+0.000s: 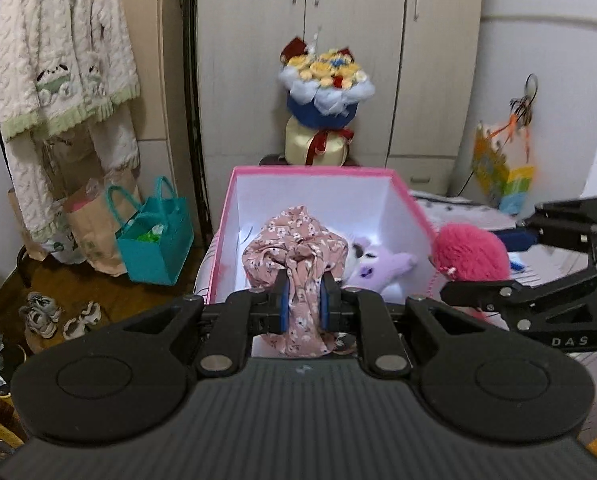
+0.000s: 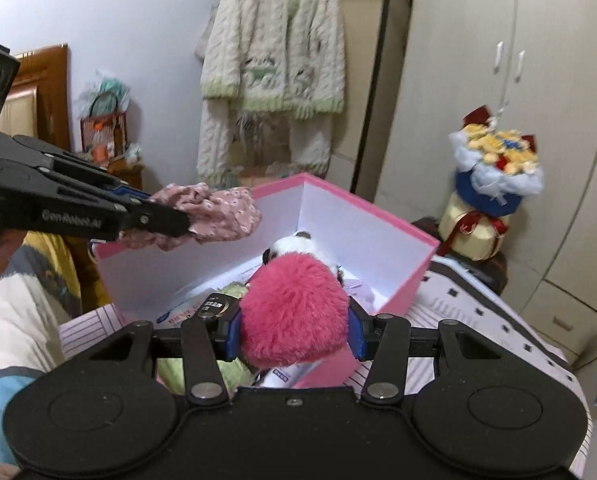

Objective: Organize soft objects
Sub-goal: 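Carry the heart plush in the right gripper and floral cloth in the left into the pink box, release both, then withdraw both grippers from the box toward the white wet-wipes pack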

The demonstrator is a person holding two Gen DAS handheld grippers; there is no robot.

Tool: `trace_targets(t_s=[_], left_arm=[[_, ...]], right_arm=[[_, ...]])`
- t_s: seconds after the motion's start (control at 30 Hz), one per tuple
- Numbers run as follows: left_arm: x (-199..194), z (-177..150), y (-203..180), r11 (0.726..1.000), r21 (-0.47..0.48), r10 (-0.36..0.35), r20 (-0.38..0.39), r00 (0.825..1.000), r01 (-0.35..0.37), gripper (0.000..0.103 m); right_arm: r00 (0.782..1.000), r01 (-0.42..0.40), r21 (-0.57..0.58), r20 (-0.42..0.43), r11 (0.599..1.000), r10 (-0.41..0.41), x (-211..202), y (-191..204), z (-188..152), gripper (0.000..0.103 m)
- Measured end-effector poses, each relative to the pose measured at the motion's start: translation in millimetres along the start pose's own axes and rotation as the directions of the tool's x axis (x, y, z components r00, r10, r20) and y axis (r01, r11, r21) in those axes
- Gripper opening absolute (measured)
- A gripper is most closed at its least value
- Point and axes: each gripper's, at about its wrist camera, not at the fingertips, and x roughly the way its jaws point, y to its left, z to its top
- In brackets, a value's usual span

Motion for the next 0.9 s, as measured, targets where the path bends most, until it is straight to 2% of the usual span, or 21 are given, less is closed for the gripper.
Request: trace_targets(t_s=[0.2,0.37,0.4,0.47,0.53,0.77,0.9], left_arm=[[35,-3,0,0.998,0.027,0.064,-0.037,0.997,-0.063,0.014],[46,-5,-2,0.997,0.031,0.078,-0.054,0.996,-0.076,0.017],[47,-5,-2,0.997,0.026,0.081,-0.057,0.995,-0.079,0.020],[48,-5,-4,0.996,0.023,0.085,-0.066,0.994,-0.084,0.036],[43,-5,-5,0.996,0.021,0.089,-0.063,0.994,-0.088,0.046],[5,-5,-7,0.997,0.025,0.073,-0.021,0.997,-0.072,0.062],[-24,-4,-12,0.996,0.061,0.065,0.020,0.998,-0.066,0.068]], right_arm=[[0.998,0.016,-0.057,-0.062,0.998,-0.020,38,-1,6,0.054],[0.993,0.010,-0.033,-0.119,0.999,-0.014,52,-2,5,0.055],[0.992,0.015,-0.039,-0.122,0.999,-0.020,54,-2,5,0.055],[0.992,0.022,-0.033,-0.126,0.999,-0.026,57,-1,4,0.062],[0.993,0.036,-0.019,-0.112,0.999,-0.038,54,-2,4,0.065],[1.000,0.010,0.079,0.001,0.997,-0.010,2,-17,-3,0.069],[0.999,0.022,0.133,0.021,0.991,-0.025,-32,-30,-14,0.073]])
